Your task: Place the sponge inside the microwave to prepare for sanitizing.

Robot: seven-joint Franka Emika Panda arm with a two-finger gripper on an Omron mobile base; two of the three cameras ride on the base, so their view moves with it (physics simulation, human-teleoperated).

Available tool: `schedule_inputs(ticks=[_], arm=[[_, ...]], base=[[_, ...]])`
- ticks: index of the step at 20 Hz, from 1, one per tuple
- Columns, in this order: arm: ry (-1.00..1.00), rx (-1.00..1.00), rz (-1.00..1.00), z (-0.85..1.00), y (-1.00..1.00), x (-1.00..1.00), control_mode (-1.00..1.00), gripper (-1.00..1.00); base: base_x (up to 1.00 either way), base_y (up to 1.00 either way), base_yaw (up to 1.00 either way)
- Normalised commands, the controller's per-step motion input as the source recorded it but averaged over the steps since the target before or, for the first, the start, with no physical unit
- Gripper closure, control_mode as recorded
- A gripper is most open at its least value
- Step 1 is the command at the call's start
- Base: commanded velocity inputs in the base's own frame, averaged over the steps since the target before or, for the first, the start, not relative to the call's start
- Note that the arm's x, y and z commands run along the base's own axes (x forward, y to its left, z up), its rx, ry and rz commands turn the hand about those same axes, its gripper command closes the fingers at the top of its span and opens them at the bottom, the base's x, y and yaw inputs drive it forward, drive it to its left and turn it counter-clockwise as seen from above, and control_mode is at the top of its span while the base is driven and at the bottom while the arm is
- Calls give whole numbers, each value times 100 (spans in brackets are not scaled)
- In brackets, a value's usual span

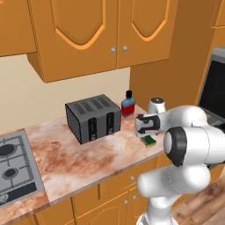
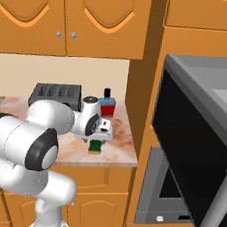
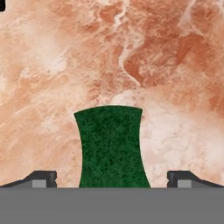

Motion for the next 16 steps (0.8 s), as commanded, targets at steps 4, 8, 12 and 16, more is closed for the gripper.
schedule_inputs(ticks=[4, 8, 12, 16], arm=[[0, 1, 0, -18, 0, 0, -100, -100], [0, 1, 0, -36, 0, 0, -100, -100], [0, 0, 0, -24, 0, 0, -100, -100], [0, 0, 0, -9, 0, 3, -100, -100]], base=[[0, 0, 0], [0, 0, 0], [0, 0, 0], [0, 0, 0]])
